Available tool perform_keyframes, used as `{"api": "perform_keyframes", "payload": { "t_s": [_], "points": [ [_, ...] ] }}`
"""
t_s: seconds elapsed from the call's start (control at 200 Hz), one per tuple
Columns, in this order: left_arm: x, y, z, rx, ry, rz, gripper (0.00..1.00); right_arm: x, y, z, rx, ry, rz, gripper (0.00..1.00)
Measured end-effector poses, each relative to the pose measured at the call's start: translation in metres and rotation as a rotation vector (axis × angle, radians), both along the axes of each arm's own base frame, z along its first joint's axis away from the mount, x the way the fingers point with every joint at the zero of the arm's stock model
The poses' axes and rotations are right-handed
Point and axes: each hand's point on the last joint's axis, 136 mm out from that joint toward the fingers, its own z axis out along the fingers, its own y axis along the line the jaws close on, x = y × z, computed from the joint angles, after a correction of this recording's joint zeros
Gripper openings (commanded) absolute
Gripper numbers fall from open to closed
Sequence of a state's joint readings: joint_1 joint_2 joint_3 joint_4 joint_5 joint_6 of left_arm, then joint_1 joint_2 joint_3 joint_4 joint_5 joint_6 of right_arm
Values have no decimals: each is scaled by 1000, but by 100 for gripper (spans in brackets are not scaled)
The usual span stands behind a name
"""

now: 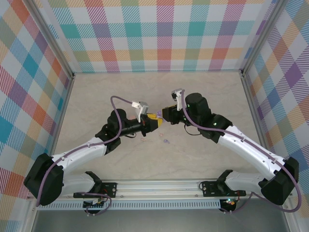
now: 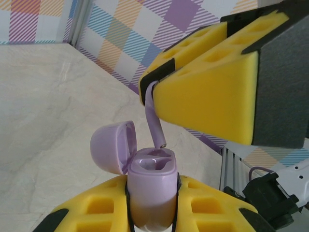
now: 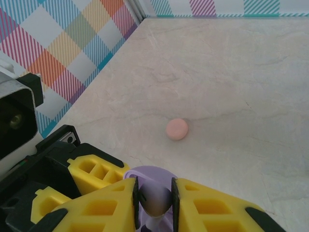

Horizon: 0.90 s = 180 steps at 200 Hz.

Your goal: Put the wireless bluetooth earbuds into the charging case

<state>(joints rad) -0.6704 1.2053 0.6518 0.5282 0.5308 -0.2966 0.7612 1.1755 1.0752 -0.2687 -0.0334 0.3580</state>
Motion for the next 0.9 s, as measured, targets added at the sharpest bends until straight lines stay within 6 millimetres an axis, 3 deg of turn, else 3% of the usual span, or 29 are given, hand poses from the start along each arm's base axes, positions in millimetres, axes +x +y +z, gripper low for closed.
{"api": "perform_keyframes", "payload": {
  "t_s": [0.9],
  "points": [
    [8,2,0,-7,24,47,18,0,2,-5,-6,14,4,25]
  ]
}}
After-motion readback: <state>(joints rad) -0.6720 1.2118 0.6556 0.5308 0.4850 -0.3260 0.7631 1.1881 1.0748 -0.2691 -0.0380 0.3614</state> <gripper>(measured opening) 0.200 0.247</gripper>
